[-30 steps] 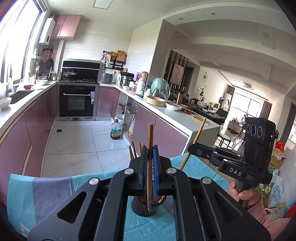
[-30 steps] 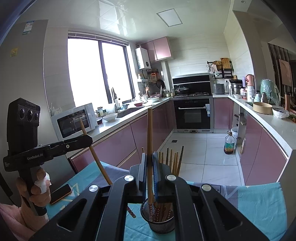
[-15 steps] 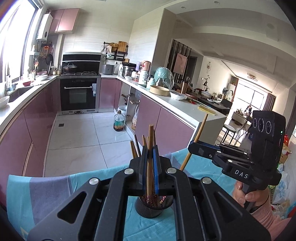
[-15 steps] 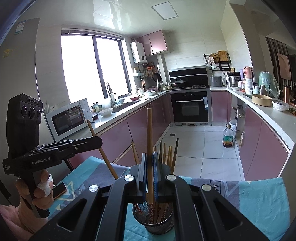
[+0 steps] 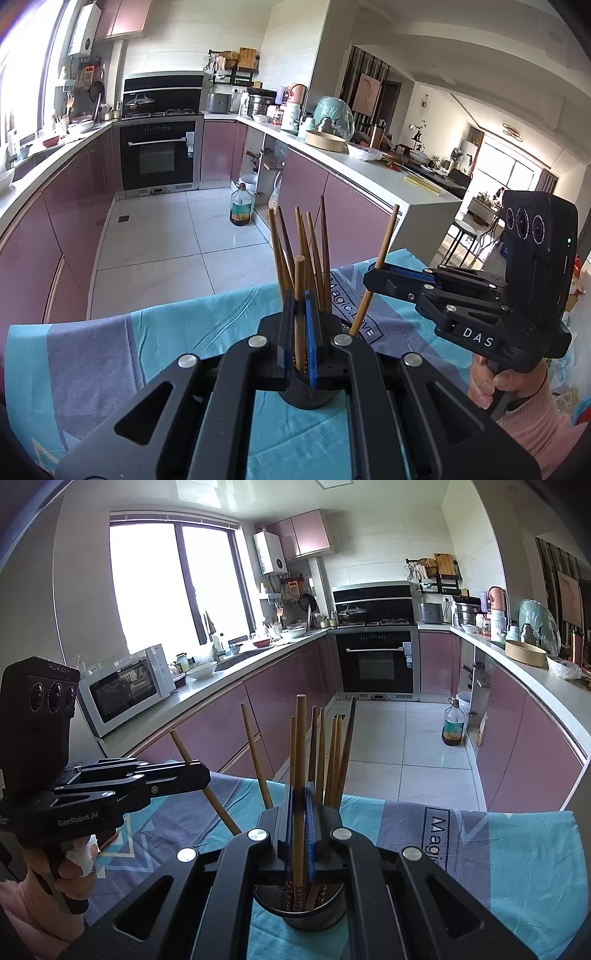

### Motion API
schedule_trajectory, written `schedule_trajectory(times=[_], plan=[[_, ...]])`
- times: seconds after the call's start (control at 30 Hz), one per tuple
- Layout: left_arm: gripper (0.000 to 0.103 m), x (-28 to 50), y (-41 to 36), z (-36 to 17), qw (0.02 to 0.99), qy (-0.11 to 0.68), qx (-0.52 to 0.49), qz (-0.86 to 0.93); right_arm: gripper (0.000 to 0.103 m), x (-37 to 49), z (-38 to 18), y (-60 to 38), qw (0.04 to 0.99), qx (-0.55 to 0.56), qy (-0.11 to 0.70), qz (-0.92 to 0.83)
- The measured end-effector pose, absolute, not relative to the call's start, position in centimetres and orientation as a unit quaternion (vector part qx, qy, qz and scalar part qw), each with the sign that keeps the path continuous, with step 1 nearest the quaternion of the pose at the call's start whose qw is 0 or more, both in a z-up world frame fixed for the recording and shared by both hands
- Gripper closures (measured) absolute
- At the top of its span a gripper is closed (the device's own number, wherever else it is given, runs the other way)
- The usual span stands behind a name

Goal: Organize utensils
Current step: 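Lower the chopstick into the mesh cup with the right gripper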

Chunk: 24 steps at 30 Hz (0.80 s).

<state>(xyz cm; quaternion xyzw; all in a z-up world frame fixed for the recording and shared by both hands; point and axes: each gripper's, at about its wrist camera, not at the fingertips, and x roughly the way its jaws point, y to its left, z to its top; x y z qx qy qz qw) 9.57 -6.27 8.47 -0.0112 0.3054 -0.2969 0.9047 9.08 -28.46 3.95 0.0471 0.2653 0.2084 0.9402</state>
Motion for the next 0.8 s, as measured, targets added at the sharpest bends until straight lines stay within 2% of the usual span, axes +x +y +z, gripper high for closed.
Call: schedule_trajectory(times=[0.8], plan=[[0.096, 13.1, -7.8, 8.7, 0.911, 0.309, -0.002, -0.275, 0.097, 10.6, 3.3, -27.9, 0.940, 0.042, 0.277, 0.192]])
